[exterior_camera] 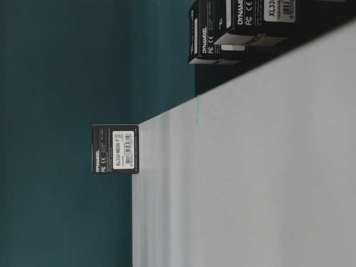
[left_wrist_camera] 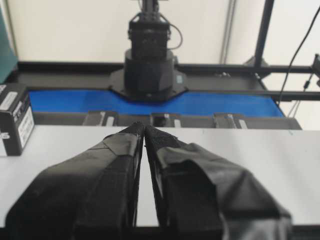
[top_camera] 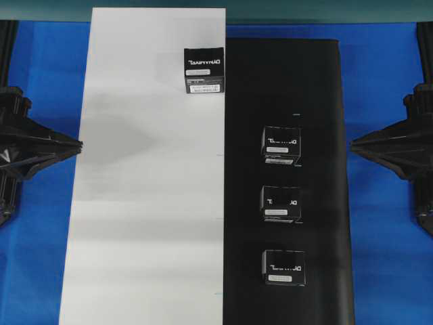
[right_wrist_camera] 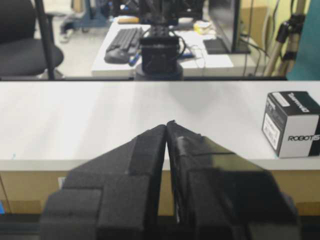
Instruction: Place the box from the black base onto the white base.
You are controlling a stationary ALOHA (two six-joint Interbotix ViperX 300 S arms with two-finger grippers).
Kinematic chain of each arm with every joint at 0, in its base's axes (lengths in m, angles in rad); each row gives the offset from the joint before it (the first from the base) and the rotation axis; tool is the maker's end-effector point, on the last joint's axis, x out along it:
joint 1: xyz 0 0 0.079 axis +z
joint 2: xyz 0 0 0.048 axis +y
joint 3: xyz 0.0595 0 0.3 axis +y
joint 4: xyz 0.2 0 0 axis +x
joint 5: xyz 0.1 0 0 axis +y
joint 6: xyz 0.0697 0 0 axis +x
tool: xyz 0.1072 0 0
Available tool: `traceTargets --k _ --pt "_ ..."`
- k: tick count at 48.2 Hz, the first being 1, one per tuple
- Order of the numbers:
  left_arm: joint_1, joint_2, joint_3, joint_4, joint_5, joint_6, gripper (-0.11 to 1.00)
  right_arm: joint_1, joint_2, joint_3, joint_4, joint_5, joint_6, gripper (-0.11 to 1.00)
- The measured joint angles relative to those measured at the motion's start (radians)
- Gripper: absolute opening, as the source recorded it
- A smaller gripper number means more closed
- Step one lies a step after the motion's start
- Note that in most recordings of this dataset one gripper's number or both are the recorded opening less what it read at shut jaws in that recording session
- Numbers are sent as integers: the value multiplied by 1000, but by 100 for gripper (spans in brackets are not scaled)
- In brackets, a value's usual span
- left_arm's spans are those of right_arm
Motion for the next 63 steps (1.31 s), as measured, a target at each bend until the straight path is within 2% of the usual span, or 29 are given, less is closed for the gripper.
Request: traceTargets --k 2,4,8,17,22,32,43,47,49,58,63 --pt "0 -2 -2 2 9 -3 13 -6 0 -5 5 6 5 12" --pt "0 -8 -8 6 44 -9 5 -17 2 -14 21 35 8 5" --pt "-2 -20 -21 11 106 -12 -3 -55 2 -52 64 176 14 -3" --pt "0 -63 -55 12 225 -12 -6 -170 6 -175 78 609 9 -2" --pt "-2 -89 -64 12 265 -12 -6 -224 11 -206 78 747 6 -2" --pt "0 -115 -71 12 290 -12 -6 -273 64 -210 67 907 -17 -1" --pt "0 -117 -72 12 293 -12 -6 -290 187 -216 52 925 -86 7" --pt "0 -117 -72 14 295 -12 -6 -291 244 -224 52 923 -107 15" --pt "0 -117 -72 12 295 -12 -6 -291 272 -230 52 922 -115 23" --pt "0 -117 -74 14 295 -12 -6 -293 371 -253 54 908 -120 76" --pt "0 -117 -74 12 296 -11 -6 -287 419 -270 55 908 -126 96"
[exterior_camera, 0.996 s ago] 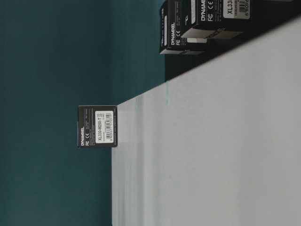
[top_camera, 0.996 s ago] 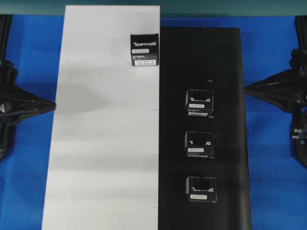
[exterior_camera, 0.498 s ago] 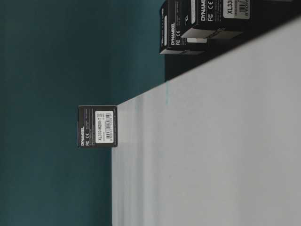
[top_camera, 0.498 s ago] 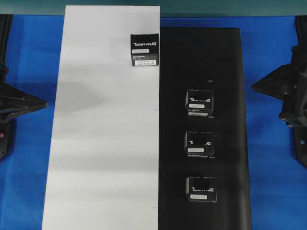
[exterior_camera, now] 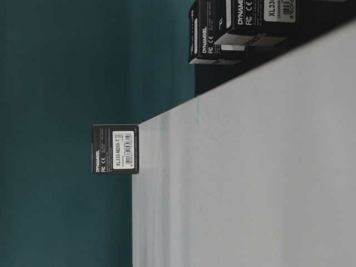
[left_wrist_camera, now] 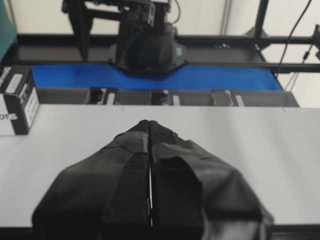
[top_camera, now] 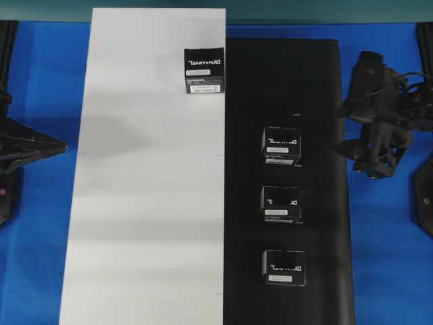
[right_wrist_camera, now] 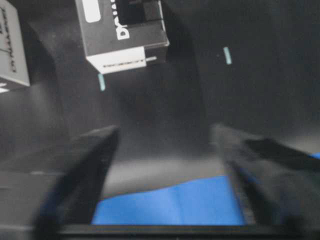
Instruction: Place the box from the black base onto the white base.
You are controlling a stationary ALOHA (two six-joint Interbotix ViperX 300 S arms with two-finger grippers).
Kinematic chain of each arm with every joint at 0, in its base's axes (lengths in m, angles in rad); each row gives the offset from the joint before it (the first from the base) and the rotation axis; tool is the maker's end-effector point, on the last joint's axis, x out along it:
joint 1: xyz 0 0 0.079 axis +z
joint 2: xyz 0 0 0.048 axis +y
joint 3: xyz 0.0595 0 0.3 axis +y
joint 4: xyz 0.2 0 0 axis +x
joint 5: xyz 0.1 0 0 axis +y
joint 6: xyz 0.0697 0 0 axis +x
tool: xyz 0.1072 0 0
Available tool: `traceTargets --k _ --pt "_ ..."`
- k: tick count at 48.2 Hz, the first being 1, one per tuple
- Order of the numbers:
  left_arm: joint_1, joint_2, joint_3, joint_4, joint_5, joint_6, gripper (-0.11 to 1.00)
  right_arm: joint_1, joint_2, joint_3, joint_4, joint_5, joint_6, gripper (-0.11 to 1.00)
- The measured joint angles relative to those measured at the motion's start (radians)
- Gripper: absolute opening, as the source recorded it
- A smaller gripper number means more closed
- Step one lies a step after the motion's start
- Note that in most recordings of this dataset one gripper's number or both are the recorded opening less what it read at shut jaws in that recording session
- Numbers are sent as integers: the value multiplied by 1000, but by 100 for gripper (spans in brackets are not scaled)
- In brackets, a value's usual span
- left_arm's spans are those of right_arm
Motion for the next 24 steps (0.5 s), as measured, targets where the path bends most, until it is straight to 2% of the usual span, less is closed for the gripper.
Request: traceTargets --k 3,11,24 --pt "0 0 0 2 0 -2 -6 3 25 -14 0 0 -8 100" --pt "0 0 0 0 2 0 -6 6 81 -46 17 0 -38 100" --pt "0 -3 2 2 17 -3 -6 41 183 -91 87 2 -127 100"
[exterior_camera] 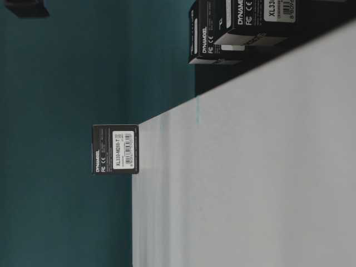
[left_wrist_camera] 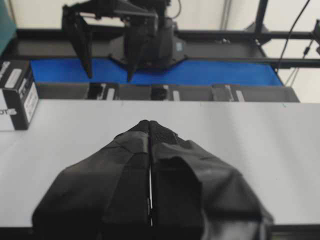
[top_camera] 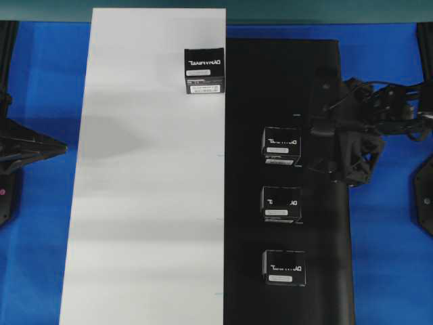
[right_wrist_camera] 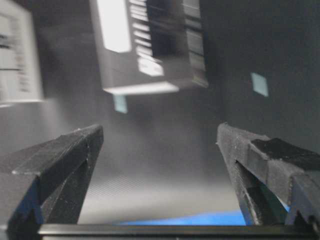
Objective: Place the box from the black base onto the white base.
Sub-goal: 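Move the right gripper over the top black box on the black base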
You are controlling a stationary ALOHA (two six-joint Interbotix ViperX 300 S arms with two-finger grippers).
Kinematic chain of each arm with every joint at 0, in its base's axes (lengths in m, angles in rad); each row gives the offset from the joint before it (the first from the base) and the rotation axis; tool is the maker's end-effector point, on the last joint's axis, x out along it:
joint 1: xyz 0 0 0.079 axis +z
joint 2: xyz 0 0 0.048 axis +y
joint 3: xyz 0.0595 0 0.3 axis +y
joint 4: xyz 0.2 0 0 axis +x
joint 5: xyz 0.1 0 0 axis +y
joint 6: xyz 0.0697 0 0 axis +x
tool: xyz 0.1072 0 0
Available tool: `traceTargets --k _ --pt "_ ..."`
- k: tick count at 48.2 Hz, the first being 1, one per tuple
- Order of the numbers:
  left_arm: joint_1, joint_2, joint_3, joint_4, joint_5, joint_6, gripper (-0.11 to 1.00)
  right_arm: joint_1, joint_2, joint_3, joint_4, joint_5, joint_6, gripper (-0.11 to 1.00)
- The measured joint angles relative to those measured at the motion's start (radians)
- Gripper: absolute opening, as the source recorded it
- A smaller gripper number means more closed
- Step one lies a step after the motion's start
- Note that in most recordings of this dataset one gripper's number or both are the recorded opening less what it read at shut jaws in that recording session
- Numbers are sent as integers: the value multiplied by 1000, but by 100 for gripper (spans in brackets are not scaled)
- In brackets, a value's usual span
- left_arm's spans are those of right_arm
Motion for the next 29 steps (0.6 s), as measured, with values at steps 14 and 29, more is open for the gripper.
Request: traceTargets --k 14,29 --pt "0 0 -2 -2 2 0 -6 -21 86 -38 17 0 -49 100" --pt "0 -3 -2 0 3 0 -6 -34 114 -44 18 -34 -61 100"
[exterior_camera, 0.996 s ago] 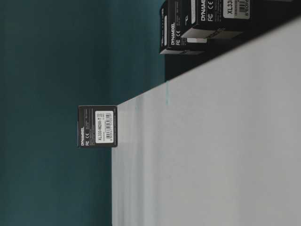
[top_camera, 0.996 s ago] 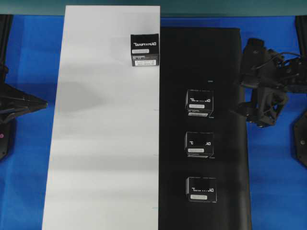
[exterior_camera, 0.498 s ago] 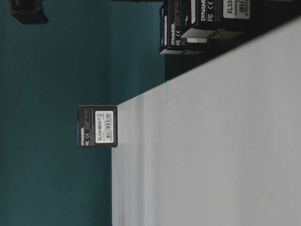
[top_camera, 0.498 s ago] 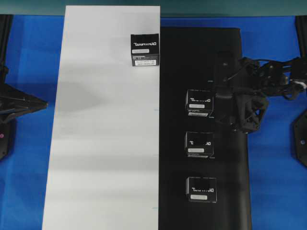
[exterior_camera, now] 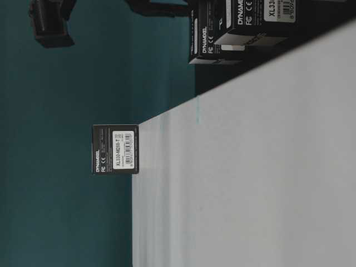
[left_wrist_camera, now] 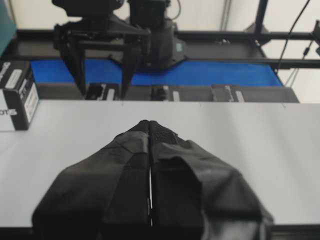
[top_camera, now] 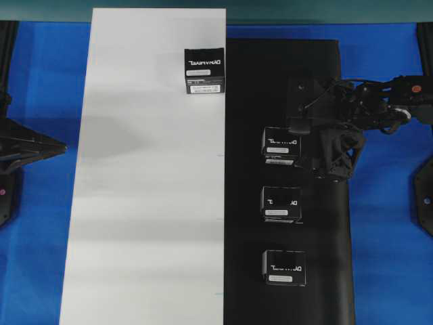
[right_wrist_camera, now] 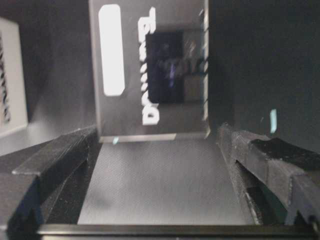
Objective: Place the box from the black base onto the white base.
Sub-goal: 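Move the right gripper over the top black box on the black base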
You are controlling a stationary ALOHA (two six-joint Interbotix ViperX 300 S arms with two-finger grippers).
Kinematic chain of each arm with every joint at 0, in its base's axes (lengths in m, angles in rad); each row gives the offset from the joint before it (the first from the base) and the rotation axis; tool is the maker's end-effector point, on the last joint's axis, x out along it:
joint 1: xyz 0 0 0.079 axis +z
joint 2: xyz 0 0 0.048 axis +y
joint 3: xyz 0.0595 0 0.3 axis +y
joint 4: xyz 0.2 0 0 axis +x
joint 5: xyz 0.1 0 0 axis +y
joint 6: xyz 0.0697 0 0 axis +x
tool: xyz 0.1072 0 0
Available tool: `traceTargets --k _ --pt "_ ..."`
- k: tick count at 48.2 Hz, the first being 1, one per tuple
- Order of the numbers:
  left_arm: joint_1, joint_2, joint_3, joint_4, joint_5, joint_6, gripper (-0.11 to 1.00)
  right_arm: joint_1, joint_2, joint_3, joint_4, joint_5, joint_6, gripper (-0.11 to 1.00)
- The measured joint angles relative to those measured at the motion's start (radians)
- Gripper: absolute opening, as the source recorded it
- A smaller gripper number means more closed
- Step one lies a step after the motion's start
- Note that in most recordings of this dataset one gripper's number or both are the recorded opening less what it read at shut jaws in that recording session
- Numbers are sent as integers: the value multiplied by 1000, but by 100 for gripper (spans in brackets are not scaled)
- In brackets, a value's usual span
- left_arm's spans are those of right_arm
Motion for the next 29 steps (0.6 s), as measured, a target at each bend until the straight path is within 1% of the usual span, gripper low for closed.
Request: traceTargets --k 10,19,29 --pt "-2 0 0 -2 3 0 -6 11 40 -14 2 -63 -2 100" --pt "-2 0 0 -2 3 0 -6 40 80 -15 3 -117 2 100" --pt "-2 0 0 -2 5 0 -6 43 84 -15 5 -149 15 98"
